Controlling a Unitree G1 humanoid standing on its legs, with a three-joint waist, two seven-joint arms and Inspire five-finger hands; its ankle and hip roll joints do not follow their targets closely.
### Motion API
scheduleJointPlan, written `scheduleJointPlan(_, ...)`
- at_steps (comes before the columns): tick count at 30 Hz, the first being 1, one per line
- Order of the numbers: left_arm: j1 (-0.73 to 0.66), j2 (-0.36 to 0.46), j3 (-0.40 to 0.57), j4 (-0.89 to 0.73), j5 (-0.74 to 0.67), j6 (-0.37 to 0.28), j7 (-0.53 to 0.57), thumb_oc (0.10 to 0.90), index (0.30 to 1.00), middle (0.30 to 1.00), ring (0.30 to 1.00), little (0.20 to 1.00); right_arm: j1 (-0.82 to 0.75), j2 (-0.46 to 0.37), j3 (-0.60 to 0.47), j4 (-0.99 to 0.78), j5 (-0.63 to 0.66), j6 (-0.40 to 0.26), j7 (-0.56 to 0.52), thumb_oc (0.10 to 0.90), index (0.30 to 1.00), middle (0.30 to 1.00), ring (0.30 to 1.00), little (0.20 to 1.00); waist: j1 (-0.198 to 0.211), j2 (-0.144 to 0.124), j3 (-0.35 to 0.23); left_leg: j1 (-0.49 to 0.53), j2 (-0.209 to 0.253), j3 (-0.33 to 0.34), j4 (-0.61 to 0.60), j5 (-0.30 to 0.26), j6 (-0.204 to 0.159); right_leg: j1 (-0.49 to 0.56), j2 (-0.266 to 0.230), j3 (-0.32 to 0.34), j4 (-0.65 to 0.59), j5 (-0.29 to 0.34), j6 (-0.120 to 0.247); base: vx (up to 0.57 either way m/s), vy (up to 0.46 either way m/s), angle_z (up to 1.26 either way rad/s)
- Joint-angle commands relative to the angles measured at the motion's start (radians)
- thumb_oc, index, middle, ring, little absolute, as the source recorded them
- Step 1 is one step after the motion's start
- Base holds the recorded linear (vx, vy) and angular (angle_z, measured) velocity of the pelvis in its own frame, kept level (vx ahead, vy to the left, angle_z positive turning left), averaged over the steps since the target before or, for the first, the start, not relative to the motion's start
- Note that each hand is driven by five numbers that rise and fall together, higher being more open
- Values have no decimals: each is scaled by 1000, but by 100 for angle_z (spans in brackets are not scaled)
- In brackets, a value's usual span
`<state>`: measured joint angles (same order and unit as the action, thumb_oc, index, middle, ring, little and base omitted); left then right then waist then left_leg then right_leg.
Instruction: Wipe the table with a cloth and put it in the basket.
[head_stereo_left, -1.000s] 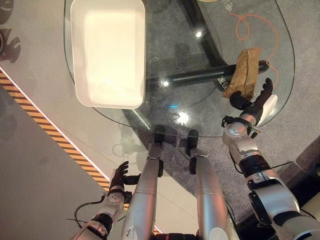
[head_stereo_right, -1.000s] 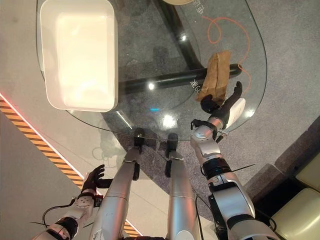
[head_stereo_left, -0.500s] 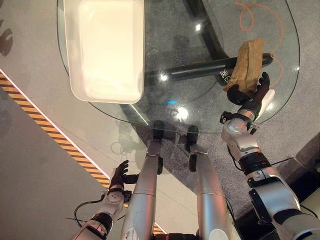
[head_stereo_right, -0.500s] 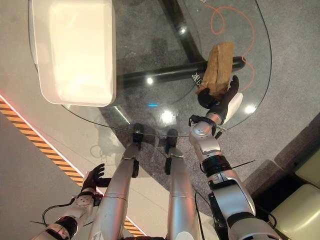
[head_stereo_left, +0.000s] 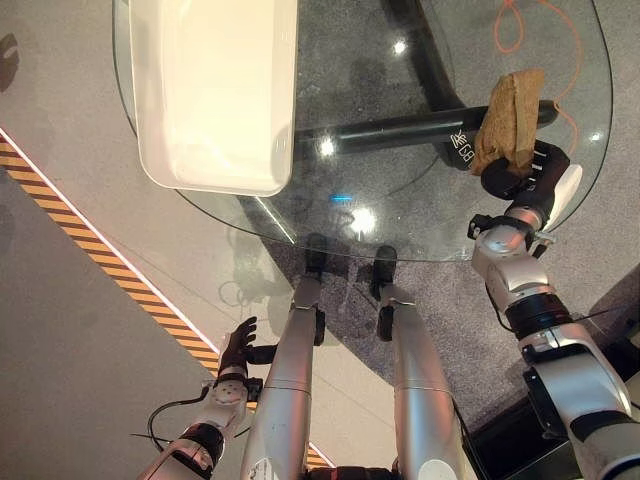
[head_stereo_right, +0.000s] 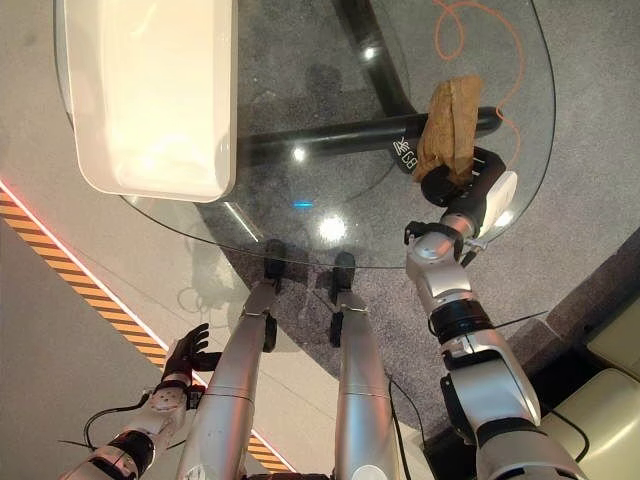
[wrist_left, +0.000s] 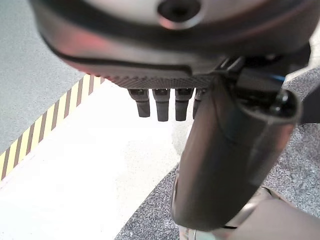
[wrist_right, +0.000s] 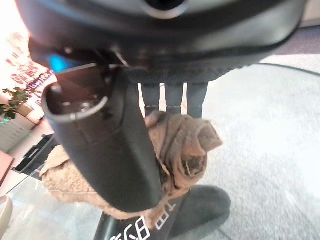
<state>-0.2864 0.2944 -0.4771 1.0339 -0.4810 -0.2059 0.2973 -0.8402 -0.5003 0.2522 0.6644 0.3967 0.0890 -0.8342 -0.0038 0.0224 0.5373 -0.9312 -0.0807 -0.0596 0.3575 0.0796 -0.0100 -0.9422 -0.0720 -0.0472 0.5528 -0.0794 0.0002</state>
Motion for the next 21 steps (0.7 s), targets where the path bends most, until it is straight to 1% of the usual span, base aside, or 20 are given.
scheduleJointPlan(1,79,-76,-43,-20,-30,-3,10,800,900,900,900,900,-16,-41,31,10,32,10,87,100,300,300,300,200,34,56,-17,-53,-19,89,200,-125,78,-44,31,-17,-70,143,-9,0,0,0)
scheduleJointPlan(8,81,-77,-46,-22,-42,-1,9,800,900,900,900,900,-46,-46,45,12,22,12,110,100,300,300,300,200,39,57,-17,-62,-19,87,205,-125,80,-55,32,-20,-57,138,-11,0,0,0)
scheduleJointPlan(12,83,-80,-46,-19,-43,-11,3,800,900,900,900,900,-56,-39,57,-2,22,8,113,100,300,300,300,200,43,59,-17,-62,-17,85,205,-125,80,-57,31,-21,-49,134,-12,0,0,0)
scheduleJointPlan(17,91,-85,-48,-25,-41,-12,10,800,900,900,900,900,-61,-29,59,-66,0,-7,71,100,300,300,300,200,45,59,-17,-55,-17,85,202,-126,81,-51,32,-21,-48,130,-12,1,6,0)
scheduleJointPlan(18,95,-85,-47,-28,-42,-13,12,800,900,900,900,900,-64,-25,52,-101,-10,-19,39,100,300,300,300,200,45,58,-17,-53,-15,85,201,-126,81,-49,33,-20,-45,128,-11,8,35,-1)
scheduleJointPlan(21,98,-90,-46,-30,-41,-12,22,800,900,900,900,900,-73,-13,37,-157,-47,-12,9,100,300,300,300,200,46,57,-17,-48,-15,85,200,-127,82,-46,34,-19,-43,127,-9,3,11,-1)
